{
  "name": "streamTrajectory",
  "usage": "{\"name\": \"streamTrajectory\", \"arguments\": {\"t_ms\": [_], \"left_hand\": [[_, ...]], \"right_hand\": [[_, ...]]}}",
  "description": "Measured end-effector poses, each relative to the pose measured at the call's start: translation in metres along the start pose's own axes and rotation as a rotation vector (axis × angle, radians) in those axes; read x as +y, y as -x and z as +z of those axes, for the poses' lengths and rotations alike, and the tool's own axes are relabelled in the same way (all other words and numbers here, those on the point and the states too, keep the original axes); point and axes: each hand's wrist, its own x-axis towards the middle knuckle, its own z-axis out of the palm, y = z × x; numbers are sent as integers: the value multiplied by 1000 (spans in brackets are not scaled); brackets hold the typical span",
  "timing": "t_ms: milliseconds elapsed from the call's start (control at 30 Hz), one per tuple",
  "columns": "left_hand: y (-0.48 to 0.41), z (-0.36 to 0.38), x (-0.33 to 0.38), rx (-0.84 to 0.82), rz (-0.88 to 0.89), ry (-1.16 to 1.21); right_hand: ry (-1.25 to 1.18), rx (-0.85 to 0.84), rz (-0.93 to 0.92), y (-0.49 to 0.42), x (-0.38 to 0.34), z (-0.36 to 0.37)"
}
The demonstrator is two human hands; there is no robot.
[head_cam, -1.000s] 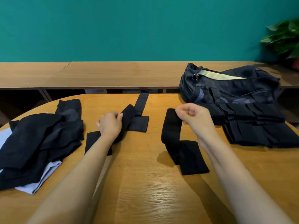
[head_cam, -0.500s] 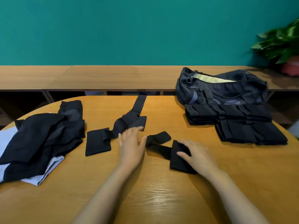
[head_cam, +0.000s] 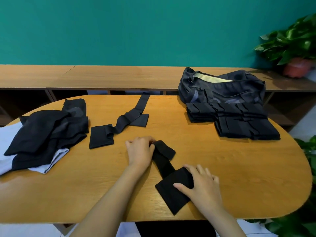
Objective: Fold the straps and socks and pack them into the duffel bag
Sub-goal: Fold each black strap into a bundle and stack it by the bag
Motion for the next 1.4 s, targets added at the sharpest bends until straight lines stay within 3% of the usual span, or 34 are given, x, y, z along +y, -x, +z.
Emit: {"name": "streamTrajectory", "arguments": {"t_ms": [100,233,333,433,567,833,1133,1267,1400], "left_hand": [[-17,-8,1,16,-122,116],[-46,-18,7,38,-137,249],[-68,-17,19,-111,-92,406],[-78,-8,24,-187,-122,368],[-41,-4,19,-156,19,330],[74,-8,-6,-343,228,116],[87,-12,-3,-252,265,209],[87,-8,-2,-120,136,362],[84,-16,-6,-129,-119,449]], "right_hand": [[-9,-13,20,-1,0,-1],[0,13,56,-2,1,2],[14,70,110,-6,-1,4],[55,173,167,-18,-5,5],[91,252,186,-33,-10,6],[49,53,-92,-21,13,16],[66,62,-270,-17,-10,0],[43,109,-269,-40,-16,0],[-443,115,-137,-56,-19,1]]}}
